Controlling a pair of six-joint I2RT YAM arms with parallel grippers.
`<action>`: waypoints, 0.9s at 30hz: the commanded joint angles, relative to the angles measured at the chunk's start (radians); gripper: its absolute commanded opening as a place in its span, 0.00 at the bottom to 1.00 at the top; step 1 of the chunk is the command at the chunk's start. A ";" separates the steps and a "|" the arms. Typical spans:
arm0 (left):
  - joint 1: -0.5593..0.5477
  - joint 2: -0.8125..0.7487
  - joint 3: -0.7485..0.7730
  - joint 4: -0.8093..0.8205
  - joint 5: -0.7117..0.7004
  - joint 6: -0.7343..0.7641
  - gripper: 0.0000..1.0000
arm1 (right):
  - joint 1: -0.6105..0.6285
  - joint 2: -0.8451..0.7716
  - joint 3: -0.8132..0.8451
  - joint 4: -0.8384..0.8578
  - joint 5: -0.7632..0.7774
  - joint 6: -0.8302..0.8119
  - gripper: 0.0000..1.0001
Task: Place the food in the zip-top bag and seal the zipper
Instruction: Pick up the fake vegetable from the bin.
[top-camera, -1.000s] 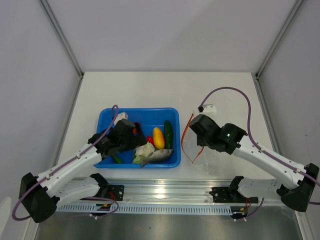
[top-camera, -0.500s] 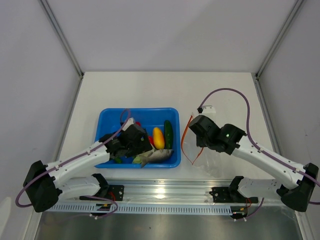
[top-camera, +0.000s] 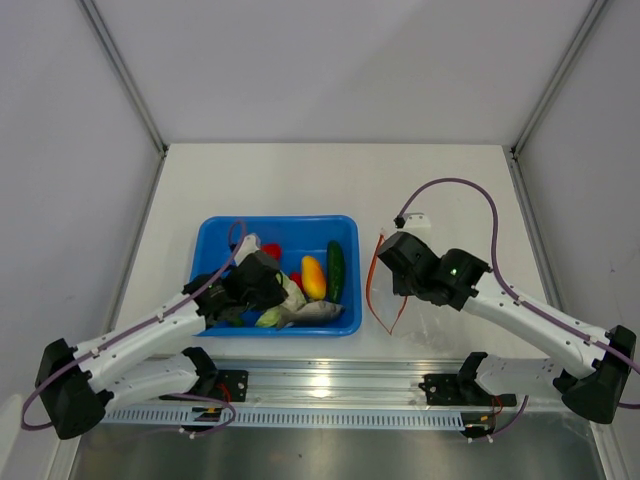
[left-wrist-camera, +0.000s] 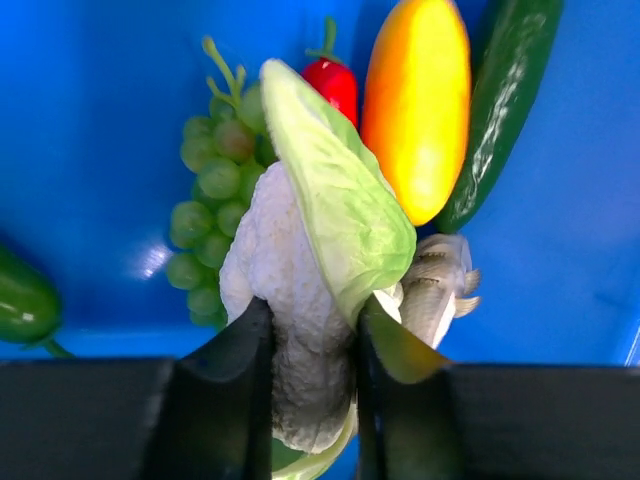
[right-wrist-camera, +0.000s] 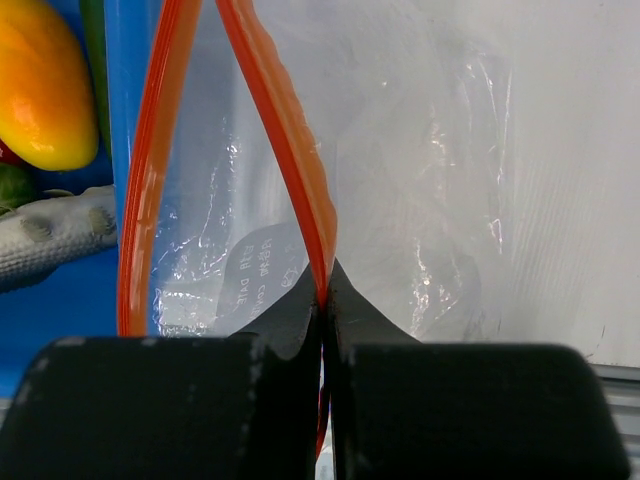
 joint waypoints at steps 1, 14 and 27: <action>-0.004 -0.062 0.067 -0.024 -0.089 0.055 0.18 | -0.004 -0.015 0.015 0.012 0.013 0.008 0.00; -0.004 -0.202 0.224 -0.025 -0.176 0.214 0.01 | -0.004 -0.006 0.043 0.013 0.005 0.005 0.00; -0.004 -0.201 0.204 0.247 0.225 0.169 0.01 | -0.004 0.005 0.038 0.033 -0.005 0.008 0.00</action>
